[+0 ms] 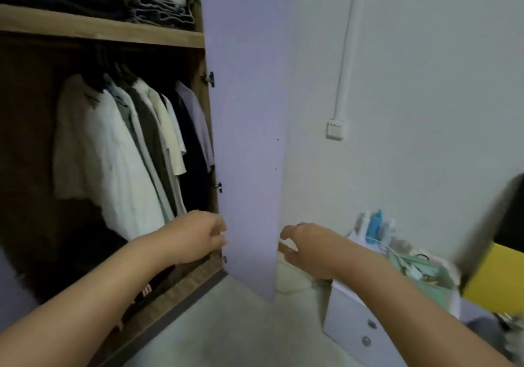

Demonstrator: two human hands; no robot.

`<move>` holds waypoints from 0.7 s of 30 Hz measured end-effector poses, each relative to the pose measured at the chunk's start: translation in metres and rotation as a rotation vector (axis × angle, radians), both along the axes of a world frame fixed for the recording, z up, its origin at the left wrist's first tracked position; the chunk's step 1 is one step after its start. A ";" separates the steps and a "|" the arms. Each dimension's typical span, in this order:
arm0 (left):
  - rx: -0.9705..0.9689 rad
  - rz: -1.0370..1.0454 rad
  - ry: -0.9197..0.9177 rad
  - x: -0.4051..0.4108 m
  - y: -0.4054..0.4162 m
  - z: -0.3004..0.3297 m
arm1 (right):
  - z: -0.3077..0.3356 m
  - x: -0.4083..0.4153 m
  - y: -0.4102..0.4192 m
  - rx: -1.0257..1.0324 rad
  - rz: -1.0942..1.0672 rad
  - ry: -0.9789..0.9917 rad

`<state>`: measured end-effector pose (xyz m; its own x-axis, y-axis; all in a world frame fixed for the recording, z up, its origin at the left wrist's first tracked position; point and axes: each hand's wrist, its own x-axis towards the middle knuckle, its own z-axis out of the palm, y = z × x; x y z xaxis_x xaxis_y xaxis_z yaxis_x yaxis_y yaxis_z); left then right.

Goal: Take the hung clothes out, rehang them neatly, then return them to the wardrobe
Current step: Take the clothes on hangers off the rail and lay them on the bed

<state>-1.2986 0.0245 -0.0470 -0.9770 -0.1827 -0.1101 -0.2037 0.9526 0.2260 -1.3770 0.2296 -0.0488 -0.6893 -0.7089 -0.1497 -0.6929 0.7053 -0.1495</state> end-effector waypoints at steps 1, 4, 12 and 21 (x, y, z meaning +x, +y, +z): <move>-0.002 0.030 0.004 0.005 -0.020 0.003 | 0.001 -0.001 -0.022 -0.007 0.026 0.003; -0.013 0.114 0.004 0.017 -0.078 0.016 | 0.007 -0.005 -0.086 -0.041 0.096 0.010; 0.054 0.359 0.031 0.022 -0.198 0.027 | 0.022 -0.019 -0.217 -0.170 0.212 0.015; 0.070 0.529 0.110 -0.020 -0.285 0.027 | 0.034 -0.079 -0.327 -0.319 0.351 0.044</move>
